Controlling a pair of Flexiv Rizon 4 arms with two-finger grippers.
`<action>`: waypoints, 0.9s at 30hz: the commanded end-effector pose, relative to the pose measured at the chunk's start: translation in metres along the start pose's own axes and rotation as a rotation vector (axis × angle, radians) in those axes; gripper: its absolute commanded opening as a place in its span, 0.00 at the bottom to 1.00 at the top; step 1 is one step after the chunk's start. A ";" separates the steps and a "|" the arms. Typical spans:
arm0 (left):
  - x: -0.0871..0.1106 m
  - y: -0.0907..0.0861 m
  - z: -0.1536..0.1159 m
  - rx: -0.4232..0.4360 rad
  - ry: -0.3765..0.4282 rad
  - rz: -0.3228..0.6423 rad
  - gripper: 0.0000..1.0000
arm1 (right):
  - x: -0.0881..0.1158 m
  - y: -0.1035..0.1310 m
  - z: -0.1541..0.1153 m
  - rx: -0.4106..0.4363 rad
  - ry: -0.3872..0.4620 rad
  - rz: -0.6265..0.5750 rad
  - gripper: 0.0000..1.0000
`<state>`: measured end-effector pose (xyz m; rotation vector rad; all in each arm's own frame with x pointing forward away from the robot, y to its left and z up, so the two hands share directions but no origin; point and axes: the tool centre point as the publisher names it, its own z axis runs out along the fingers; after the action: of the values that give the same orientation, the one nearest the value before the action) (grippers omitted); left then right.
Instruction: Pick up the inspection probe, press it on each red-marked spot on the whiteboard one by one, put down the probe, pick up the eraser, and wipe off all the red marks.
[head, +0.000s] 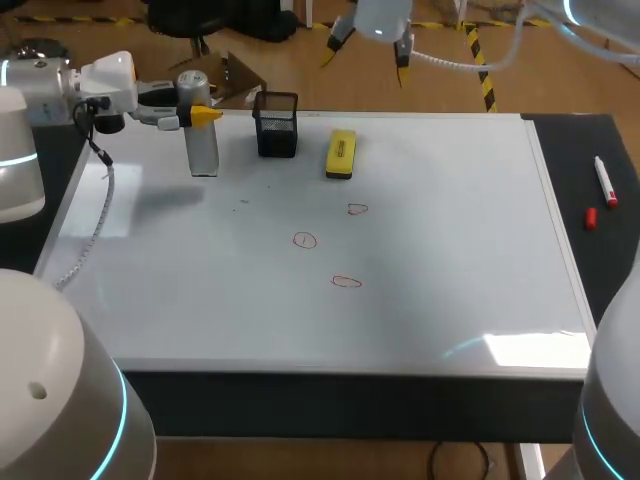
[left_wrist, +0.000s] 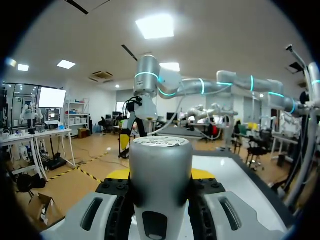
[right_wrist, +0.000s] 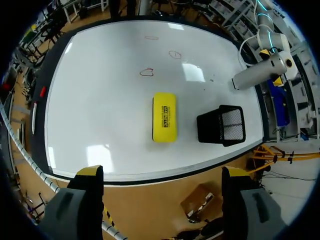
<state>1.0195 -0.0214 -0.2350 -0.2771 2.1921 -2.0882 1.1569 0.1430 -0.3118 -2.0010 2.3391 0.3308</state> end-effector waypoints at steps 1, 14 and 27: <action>0.001 -0.002 0.000 -0.002 -0.004 0.000 0.00 | -0.005 0.018 0.007 0.028 0.345 0.003 1.00; 0.001 -0.002 0.000 -0.002 -0.004 0.000 0.00 | 0.001 0.043 0.049 0.052 0.396 -0.038 1.00; 0.001 -0.002 0.000 -0.002 -0.004 0.000 0.00 | 0.021 0.054 0.067 0.138 0.334 -0.018 1.00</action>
<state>1.0195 -0.0213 -0.2350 -0.2773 2.1921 -2.0880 1.1016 0.1465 -0.3723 -2.1679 2.4656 -0.1630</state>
